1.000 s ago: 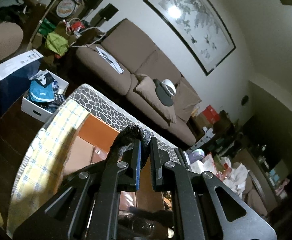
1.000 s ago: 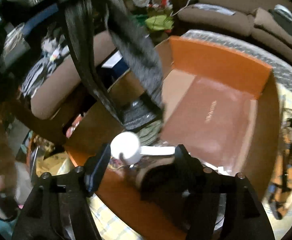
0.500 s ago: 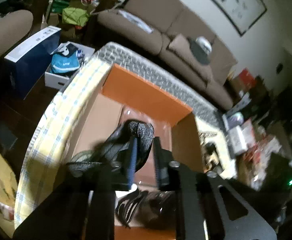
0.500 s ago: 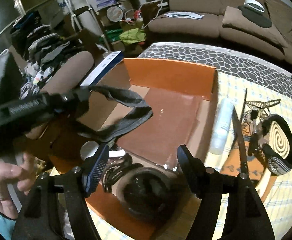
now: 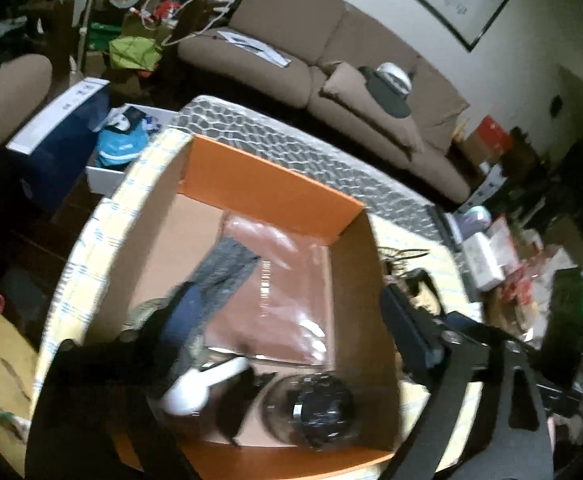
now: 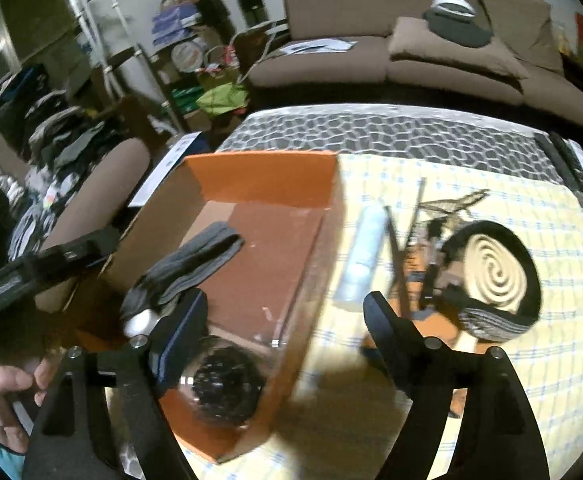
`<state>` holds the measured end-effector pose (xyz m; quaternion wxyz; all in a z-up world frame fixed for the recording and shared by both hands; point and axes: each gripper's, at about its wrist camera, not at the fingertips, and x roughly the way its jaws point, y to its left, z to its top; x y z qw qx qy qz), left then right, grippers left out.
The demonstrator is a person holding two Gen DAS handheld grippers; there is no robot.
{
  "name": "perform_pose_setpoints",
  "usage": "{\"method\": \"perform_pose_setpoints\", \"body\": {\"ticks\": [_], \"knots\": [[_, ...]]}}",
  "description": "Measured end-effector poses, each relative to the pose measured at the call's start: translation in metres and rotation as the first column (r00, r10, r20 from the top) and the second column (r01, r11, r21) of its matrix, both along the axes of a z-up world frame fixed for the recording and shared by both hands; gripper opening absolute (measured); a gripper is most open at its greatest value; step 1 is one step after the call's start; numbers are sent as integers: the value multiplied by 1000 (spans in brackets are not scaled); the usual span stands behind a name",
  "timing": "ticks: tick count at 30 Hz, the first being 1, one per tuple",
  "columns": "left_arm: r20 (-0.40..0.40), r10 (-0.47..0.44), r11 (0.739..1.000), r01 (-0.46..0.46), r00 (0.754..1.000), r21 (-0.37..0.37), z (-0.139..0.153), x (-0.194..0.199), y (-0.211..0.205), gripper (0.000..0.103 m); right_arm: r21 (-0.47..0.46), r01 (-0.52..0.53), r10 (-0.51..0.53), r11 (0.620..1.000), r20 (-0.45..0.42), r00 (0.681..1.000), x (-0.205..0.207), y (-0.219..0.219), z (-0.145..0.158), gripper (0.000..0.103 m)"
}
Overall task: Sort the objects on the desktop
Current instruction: 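Withdraw both grippers from the box toward the black patterned belt, then grasp the black patterned belt edge with the right gripper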
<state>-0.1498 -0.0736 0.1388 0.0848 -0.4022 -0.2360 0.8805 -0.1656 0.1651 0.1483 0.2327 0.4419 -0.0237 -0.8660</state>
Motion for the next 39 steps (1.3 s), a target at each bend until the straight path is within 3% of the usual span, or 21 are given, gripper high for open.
{"method": "perform_pose_setpoints", "body": {"ticks": [6, 12, 18, 24, 32, 39], "knots": [[-13, -47, 999, 47, 999, 2, 4, 0, 24, 103, 10, 75, -75, 997, 21, 997, -5, 34, -4, 103], [-13, -99, 995, 98, 995, -16, 5, -1, 58, 103, 42, 160, -161, 986, 41, 986, -11, 72, -11, 103], [-35, -185, 983, 185, 982, -8, 9, 4, 105, 103, -1, 231, -231, 973, 71, 970, -14, 110, -15, 103], [-36, -285, 957, 282, 958, -63, 7, 13, 161, 103, -36, 309, -305, 950, 89, 948, -13, 147, -16, 103], [-35, -326, 943, 322, 945, -87, 3, 22, 207, 101, -103, 371, -356, 923, 137, 924, -11, 190, -22, 102], [14, -340, 932, 338, 940, -129, -18, 15, 239, 88, -120, 387, -368, 914, 159, 916, -7, 211, -27, 102]]}}
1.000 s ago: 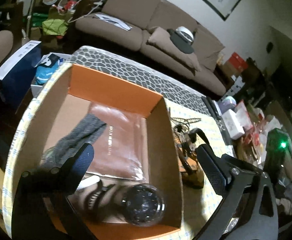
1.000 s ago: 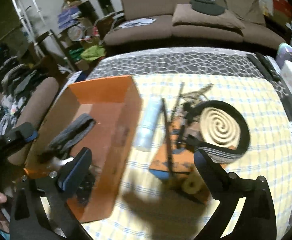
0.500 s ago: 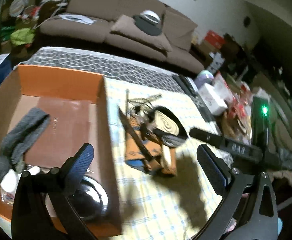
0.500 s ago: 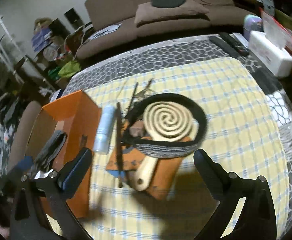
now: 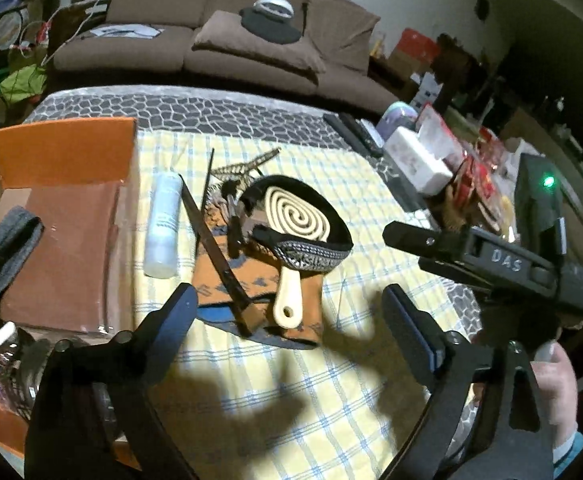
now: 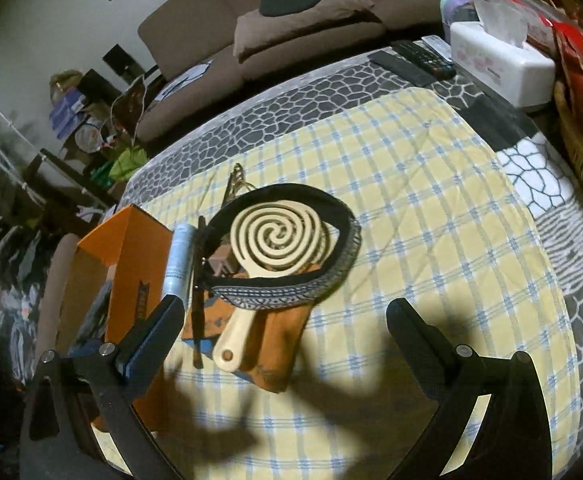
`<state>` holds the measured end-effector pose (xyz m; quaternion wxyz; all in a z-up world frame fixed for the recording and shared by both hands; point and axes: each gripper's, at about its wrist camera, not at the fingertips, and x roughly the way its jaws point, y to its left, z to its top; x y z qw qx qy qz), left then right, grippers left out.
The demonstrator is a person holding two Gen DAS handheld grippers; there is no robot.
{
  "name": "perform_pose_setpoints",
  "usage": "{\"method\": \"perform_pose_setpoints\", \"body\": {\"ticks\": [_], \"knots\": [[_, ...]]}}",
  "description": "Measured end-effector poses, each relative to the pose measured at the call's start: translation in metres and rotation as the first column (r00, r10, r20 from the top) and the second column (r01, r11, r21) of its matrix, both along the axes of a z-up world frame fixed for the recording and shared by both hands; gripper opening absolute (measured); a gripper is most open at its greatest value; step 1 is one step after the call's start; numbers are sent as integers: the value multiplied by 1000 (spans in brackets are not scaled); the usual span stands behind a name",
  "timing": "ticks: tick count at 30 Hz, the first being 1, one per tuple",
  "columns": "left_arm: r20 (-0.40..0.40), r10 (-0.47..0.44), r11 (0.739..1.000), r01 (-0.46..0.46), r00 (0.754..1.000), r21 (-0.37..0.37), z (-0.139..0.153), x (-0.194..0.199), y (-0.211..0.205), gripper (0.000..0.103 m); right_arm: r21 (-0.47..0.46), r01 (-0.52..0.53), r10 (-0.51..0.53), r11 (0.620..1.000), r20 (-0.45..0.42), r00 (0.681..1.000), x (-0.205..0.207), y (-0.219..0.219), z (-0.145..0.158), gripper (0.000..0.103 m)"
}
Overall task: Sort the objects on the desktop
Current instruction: 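Grasp the black patterned belt edge with the right gripper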
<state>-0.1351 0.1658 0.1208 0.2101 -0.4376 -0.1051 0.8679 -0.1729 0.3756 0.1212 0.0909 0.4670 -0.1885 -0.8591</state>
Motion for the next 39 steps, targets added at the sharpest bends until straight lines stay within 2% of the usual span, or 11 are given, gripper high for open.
{"method": "perform_pose_setpoints", "body": {"ticks": [3, 7, 13, 21, 28, 30, 32, 33, 34, 38, 39], "knots": [[10, -10, 1000, 10, 1000, -16, -8, 0, 10, 87, -5, 9, -9, 1000, 8, 1000, -1, 7, -5, 102], [26, -10, 998, 11, 1000, -67, -24, -2, 25, 85, -25, 20, -19, 999, 39, 999, -5, 14, -18, 97], [49, 10, 995, -6, 999, -95, -38, -6, 31, 85, -121, 59, -49, 991, 87, 995, -20, 21, -40, 93], [101, 54, 997, -47, 993, -68, -54, -21, 21, 85, -179, 132, -105, 975, 154, 982, -39, 19, -70, 78], [140, 83, 996, -77, 987, -44, -68, -38, 15, 84, -265, 212, -163, 941, 195, 967, -44, 27, -88, 74], [164, 93, 996, -89, 982, -30, -74, -43, 10, 70, -267, 218, -170, 939, 191, 967, -44, 26, -89, 67], [177, 92, 996, -88, 980, -30, -77, -44, 9, 58, -277, 219, -172, 935, 186, 968, -44, 24, -91, 42], [176, 91, 996, -86, 980, -38, -78, -45, 10, 52, -298, 221, -167, 929, 195, 966, -43, 23, -95, 37], [175, 85, 996, -78, 981, -49, -79, -44, 11, 50, -307, 223, -169, 925, 194, 966, -43, 23, -97, 36], [182, 70, 997, -66, 981, -29, -80, -42, 12, 24, -323, 219, -167, 921, 182, 969, -40, 26, -97, 34], [183, 65, 998, -62, 981, -22, -80, -41, 12, 21, -329, 222, -169, 918, 183, 968, -38, 29, -97, 31]]}}
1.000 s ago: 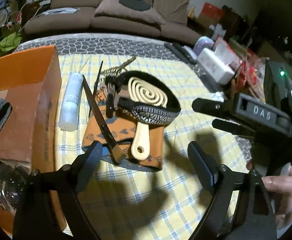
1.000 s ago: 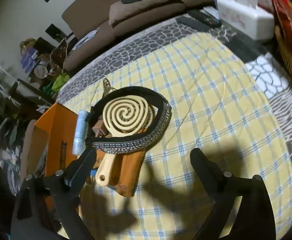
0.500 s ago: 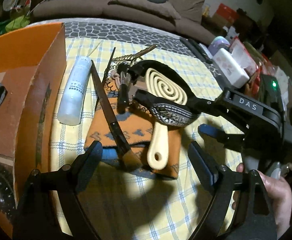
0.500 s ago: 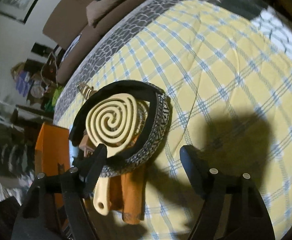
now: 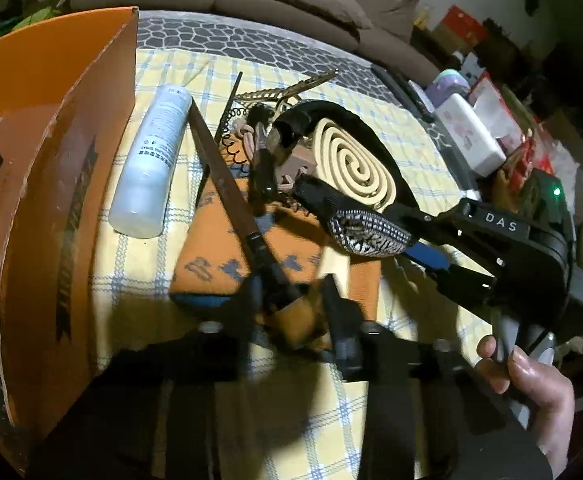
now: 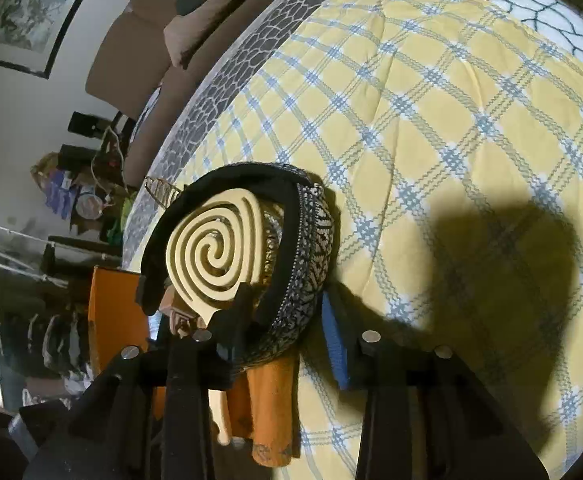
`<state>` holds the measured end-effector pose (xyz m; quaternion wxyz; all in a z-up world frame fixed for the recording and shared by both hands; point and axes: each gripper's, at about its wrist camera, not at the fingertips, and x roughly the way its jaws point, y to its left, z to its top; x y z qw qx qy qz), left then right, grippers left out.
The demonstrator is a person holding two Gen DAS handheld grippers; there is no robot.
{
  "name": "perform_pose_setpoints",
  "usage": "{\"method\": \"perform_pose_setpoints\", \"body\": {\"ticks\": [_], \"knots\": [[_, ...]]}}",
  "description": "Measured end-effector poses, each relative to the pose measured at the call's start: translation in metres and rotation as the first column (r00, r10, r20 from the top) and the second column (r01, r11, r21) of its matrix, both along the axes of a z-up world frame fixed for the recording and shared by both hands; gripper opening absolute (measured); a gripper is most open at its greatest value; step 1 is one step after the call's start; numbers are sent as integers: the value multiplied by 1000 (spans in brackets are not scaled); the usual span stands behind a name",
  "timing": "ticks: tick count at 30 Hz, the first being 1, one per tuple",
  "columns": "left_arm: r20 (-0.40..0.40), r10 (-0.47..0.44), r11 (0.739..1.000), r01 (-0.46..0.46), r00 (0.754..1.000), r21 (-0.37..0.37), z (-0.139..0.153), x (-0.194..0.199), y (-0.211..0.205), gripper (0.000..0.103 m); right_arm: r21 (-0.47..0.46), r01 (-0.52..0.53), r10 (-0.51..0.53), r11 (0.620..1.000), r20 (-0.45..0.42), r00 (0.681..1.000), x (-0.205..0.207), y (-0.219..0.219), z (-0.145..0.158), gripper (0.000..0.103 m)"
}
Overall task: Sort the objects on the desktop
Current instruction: 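Grasp the black patterned belt edge with the right gripper, then carry the belt to the box with right gripper while left gripper grasps thin item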
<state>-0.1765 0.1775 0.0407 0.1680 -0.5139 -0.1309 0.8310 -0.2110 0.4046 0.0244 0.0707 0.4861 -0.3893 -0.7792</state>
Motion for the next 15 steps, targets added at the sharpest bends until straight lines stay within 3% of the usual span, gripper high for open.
{"method": "perform_pose_setpoints", "body": {"ticks": [5, 15], "knots": [[-21, -1, 1000, 2, 1000, 5, 5, 5, -4, 13, -70, 22, -23, 997, -15, 1000, 6, 15, 2, 28], [-88, 19, 995, -11, 996, 97, 40, 14, -22, 12, -165, 43, -57, 985, -82, 995, 16, 42, 27, 28]]}}
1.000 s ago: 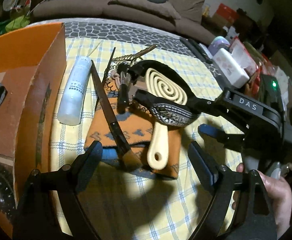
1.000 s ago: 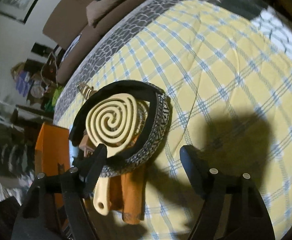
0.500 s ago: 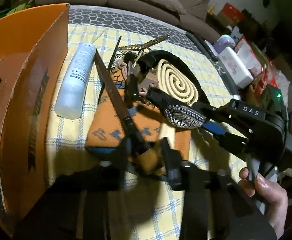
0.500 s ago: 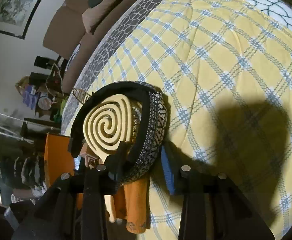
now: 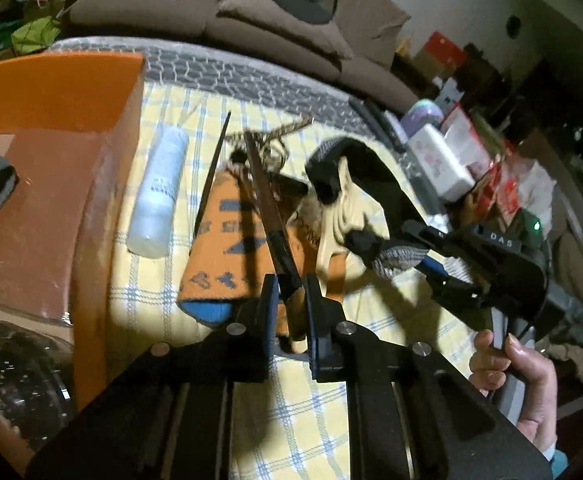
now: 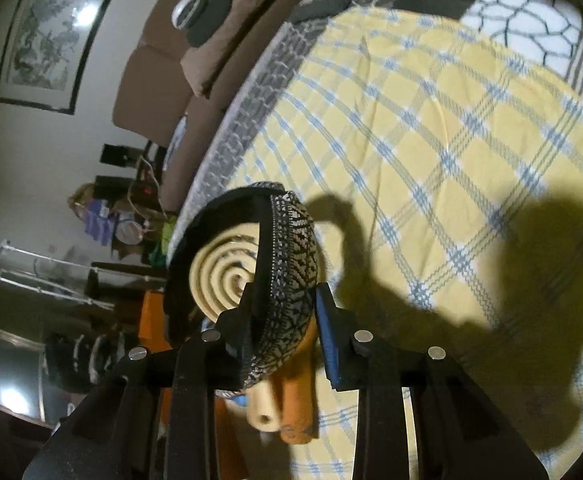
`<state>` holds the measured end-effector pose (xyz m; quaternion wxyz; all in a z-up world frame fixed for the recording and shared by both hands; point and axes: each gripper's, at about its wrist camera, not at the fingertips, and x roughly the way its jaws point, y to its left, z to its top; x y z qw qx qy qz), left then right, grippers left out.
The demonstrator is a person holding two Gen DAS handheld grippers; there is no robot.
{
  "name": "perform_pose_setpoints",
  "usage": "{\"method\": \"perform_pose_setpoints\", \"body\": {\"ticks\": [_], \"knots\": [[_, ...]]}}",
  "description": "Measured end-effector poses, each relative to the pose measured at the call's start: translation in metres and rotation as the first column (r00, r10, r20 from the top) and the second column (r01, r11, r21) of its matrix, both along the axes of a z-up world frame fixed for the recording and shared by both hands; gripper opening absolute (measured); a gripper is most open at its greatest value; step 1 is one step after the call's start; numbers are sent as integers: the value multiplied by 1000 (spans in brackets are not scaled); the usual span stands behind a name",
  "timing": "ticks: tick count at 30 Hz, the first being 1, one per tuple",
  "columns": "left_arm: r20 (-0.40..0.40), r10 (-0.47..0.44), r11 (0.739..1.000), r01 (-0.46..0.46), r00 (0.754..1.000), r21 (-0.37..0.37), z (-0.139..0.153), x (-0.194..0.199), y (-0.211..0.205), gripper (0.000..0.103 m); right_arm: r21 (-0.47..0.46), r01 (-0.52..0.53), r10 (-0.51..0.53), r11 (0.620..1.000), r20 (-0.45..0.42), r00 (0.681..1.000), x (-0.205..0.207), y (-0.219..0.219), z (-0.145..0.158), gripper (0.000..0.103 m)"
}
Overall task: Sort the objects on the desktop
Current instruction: 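Carry the belt to the box with right gripper while left gripper grasps thin item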
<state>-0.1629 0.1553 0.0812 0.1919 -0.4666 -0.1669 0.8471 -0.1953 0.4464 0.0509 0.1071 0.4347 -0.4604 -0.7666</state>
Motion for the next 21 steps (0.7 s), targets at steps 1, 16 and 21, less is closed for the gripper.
{"method": "perform_pose_setpoints", "body": {"ticks": [1, 16, 21], "knots": [[-12, 9, 1000, -8, 1000, 20, 6, 1, -5, 12, -9, -1, 1, 1000, -12, 1000, 1, 2, 4, 27], [-129, 106, 965, -70, 986, 254, 77, 15, -89, 5, -19, -81, 78, 997, -137, 988, 7, -18, 56, 23], [-136, 145, 953, -101, 980, 287, 81, 15, -118, 3, -23, -108, 103, 994, -154, 983, 6, -39, 62, 23]]}}
